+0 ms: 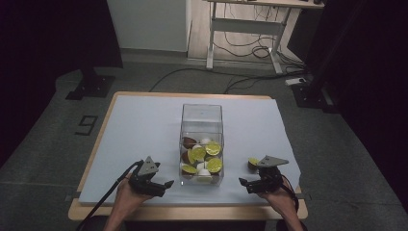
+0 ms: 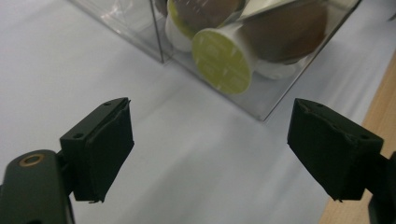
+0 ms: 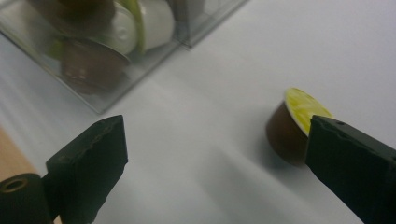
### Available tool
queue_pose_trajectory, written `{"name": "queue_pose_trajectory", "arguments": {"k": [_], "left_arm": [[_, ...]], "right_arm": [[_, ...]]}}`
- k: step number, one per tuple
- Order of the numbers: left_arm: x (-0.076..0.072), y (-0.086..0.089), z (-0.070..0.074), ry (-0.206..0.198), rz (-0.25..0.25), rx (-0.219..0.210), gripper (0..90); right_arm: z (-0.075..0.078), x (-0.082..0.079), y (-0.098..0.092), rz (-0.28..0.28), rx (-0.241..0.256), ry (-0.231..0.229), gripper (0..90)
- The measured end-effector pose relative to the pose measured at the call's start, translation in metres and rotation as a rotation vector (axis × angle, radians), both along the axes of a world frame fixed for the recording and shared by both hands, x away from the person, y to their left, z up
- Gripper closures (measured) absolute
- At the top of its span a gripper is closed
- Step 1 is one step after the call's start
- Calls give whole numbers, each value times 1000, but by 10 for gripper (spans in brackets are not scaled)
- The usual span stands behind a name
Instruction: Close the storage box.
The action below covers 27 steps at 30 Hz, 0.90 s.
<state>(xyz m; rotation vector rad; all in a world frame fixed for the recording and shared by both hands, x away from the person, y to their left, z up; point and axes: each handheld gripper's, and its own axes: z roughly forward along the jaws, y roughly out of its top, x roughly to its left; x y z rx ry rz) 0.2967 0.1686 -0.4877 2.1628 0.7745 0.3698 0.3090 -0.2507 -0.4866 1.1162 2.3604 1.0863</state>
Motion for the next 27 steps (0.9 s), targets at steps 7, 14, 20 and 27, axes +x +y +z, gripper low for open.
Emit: {"name": "queue_pose_trajectory", "arguments": {"k": [7,14,20,27], "left_arm": [[-2,-7,8,-7,-39,-9,167],[-3,-12,13,-13,-69,-32,213],[-2,-18,15,-21,-83,-31,260],[-2,-22,15,-38,-93,-36,343]], "right_arm": [[4,-2,10,51,23,-2,126],[7,-4,23,91,50,-8,133],[11,-6,33,125,74,-24,152],[14,-7,43,170,93,-24,214]]}}
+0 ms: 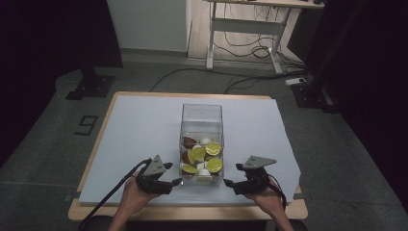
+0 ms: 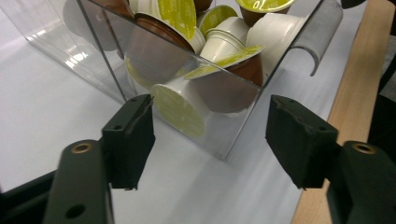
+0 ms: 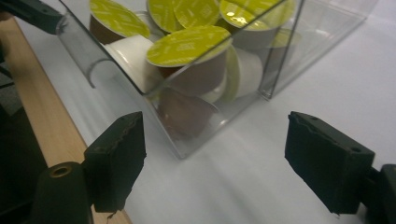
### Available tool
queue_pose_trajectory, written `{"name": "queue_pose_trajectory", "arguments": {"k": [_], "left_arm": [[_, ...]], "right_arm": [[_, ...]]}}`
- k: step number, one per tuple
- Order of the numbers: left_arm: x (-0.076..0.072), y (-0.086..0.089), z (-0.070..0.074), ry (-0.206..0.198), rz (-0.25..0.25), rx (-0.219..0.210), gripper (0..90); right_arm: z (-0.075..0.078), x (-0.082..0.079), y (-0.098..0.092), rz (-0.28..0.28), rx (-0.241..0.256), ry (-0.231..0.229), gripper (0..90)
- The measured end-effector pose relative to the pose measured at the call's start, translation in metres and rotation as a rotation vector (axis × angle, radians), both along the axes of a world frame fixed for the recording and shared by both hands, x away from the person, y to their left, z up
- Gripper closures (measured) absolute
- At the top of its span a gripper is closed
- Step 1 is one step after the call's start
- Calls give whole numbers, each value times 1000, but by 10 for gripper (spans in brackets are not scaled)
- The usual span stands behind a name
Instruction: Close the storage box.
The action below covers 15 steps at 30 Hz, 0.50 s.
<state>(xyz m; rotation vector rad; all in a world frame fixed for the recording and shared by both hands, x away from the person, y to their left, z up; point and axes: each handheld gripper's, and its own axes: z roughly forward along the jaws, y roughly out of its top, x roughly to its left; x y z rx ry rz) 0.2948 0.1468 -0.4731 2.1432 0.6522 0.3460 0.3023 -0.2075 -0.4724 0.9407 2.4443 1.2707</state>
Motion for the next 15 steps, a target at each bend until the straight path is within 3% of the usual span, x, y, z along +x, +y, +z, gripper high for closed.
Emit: {"name": "queue_pose_trajectory", "arguments": {"k": [15], "left_arm": [[2,-7,-3,-4,-29,-4,420]], "right_arm": [[6,0,13,53,-17,7,459]]}}
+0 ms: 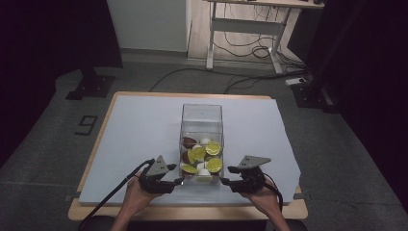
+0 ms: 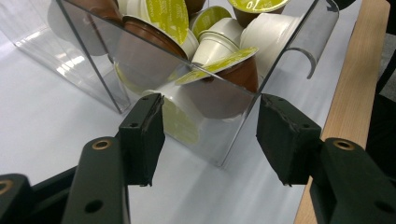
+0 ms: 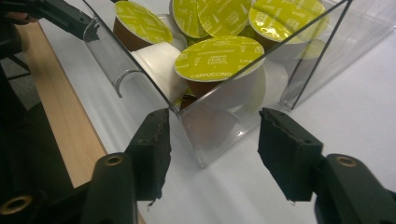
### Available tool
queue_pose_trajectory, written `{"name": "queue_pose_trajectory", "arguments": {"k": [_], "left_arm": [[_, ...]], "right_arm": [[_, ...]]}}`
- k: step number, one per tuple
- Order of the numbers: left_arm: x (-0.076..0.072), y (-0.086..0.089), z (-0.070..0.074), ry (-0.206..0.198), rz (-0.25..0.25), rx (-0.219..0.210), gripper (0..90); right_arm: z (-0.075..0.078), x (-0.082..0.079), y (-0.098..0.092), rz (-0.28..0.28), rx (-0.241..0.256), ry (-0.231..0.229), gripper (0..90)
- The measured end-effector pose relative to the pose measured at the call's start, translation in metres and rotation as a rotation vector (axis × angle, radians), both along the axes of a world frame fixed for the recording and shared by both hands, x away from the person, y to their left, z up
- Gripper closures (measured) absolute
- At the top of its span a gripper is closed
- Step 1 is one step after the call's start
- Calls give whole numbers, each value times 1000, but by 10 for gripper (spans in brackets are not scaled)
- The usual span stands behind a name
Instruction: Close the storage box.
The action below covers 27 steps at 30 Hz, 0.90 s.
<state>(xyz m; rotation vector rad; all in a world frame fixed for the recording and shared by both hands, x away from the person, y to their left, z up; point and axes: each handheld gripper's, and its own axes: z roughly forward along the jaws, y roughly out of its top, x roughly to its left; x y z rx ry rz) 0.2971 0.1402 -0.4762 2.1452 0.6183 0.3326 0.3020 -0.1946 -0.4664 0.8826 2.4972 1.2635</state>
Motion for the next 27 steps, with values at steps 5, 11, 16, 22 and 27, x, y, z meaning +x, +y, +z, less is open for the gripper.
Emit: {"name": "queue_pose_trajectory", "arguments": {"k": [5,11,16,22,27], "left_arm": [[0,-1,1,-12,-1,-13,456],[2,-2,0,-18,12,-14,508],[5,-3,-1,-17,22,-17,547],[8,-4,-3,-11,20,-22,584],[9,-4,-3,-14,19,-20,593]], "right_arm": [[2,1,1,1,8,-8,506],[3,4,3,-14,1,-18,558],[3,7,3,-24,1,-24,573],[3,8,4,-38,-14,-24,582],[5,8,4,-48,-21,-14,583]]}}
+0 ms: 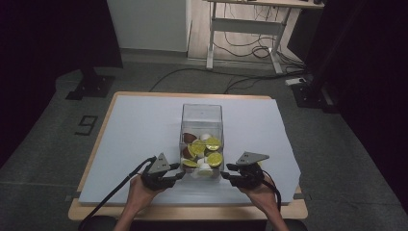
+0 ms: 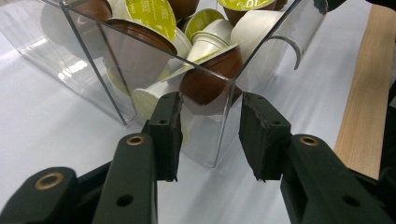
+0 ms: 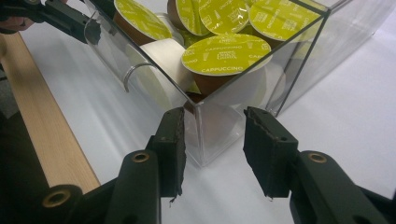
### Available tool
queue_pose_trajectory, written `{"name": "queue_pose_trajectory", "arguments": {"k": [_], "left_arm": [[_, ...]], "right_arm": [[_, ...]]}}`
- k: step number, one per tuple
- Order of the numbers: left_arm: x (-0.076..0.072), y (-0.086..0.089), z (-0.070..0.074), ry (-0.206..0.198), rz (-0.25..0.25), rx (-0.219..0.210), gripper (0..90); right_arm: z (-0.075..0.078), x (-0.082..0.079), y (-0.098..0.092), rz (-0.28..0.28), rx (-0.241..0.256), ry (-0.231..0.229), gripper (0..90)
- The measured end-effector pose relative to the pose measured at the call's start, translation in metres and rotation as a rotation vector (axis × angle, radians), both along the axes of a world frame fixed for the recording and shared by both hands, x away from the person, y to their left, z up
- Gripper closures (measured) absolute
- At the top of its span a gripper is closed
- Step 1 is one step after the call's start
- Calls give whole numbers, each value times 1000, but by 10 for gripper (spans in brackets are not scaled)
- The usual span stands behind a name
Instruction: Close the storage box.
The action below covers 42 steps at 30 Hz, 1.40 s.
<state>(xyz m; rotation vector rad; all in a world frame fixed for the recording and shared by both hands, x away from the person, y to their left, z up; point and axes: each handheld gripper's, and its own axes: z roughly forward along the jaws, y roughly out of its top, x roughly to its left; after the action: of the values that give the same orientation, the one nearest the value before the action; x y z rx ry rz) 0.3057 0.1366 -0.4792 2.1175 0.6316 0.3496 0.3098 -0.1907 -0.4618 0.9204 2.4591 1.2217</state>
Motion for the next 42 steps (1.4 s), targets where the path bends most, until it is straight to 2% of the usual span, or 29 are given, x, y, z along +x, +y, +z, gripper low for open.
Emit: {"name": "queue_pose_trajectory", "arguments": {"k": [5,14,18,25,36,39,42], "left_arm": [[3,0,0,-1,15,-7,606],[7,-1,-1,-4,37,-19,615],[9,-2,-1,-7,49,-22,619],[11,-4,-2,-18,75,-29,634],[13,-3,-3,-18,84,-34,650],[12,-3,-3,-17,84,-33,649],[13,-3,-4,-14,85,-34,650]], "right_arm": [[3,-2,-2,5,18,10,590],[5,-7,1,50,25,16,655],[6,-7,7,62,23,24,650],[5,-3,22,96,1,19,710],[6,5,35,95,19,9,807],[6,7,39,95,7,1,841],[5,8,40,97,6,4,835]]}}
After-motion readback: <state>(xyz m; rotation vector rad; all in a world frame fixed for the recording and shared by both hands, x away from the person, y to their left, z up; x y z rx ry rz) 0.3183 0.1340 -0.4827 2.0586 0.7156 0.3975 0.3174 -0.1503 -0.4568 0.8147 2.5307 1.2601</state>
